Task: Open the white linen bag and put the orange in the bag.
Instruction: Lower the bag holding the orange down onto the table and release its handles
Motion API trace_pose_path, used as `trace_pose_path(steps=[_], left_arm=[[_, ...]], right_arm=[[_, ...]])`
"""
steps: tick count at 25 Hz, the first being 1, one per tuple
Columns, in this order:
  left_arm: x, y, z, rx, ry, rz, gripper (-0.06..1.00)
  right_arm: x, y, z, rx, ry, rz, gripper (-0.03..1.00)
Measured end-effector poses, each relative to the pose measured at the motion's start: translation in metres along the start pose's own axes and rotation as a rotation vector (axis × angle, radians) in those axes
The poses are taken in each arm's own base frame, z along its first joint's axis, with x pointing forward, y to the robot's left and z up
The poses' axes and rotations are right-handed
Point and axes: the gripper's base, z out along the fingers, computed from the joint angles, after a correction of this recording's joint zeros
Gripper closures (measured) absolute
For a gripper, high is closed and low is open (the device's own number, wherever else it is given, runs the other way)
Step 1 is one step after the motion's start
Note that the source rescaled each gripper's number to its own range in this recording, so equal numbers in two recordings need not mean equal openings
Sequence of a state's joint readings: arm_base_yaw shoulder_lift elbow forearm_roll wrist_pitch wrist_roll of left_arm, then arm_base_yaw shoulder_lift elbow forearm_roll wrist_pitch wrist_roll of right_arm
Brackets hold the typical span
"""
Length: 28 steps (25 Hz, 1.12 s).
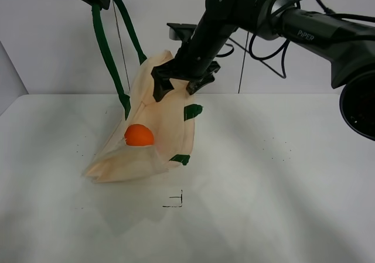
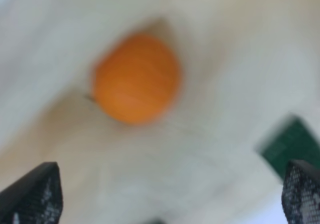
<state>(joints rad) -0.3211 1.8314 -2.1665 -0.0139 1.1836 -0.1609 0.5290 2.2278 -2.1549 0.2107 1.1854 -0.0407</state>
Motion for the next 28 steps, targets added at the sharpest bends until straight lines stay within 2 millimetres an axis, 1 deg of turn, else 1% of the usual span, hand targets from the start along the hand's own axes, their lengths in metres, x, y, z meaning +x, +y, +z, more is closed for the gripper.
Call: trace_pose_path(steps=[2,5,7,9,13,15,17,19,22,25,28], left_arm=[[0.0,0.0,0.0,0.002,0.0,-0.001,0.94],[0.0,-0.001,0.0,0.014,0.002,-0.004,0.94],[0.0,-0.001,0.0,0.016,0.003,-0.005,0.94],[0.0,-0.002,0.0,0.017,0.003,-0.005,0.94],[0.0,-0.002,0.0,0.017,0.003,-0.004,0.94],[0.0,-0.002,0.0,0.017,0.003,-0.004,0.94],[0.0,-0.002,0.0,0.017,0.003,-0.004,0.94],[0.0,-0.002,0.0,0.017,0.003,-0.004,0.94],[0.0,-0.002,0.0,0.017,0.003,-0.004,0.94],[0.0,-0.002,0.0,0.017,0.003,-0.002,0.94],[0.0,-0.002,0.0,0.017,0.003,-0.001,0.94]], right_arm=[[-0.001,-0.009,-0.007,0.11,0.0,0.001,-0.03],[-0.001,-0.025,-0.011,0.167,0.004,0.027,-0.03],[-0.001,-0.041,-0.014,0.185,0.001,0.057,-0.03],[0.0,-0.064,-0.02,0.204,-0.004,0.099,-0.03],[0.008,-0.129,-0.036,0.267,-0.016,0.219,-0.03],[0.017,-0.164,-0.047,0.297,-0.024,0.287,-0.03],[0.026,-0.194,-0.058,0.324,-0.032,0.349,-0.03],[0.034,-0.215,-0.066,0.342,-0.037,0.395,-0.03],[0.041,-0.233,-0.073,0.352,-0.044,0.438,-0.03],[0.045,-0.241,-0.076,0.352,-0.049,0.459,-0.03],[0.048,-0.244,-0.078,0.343,-0.049,0.473,-0.03]])
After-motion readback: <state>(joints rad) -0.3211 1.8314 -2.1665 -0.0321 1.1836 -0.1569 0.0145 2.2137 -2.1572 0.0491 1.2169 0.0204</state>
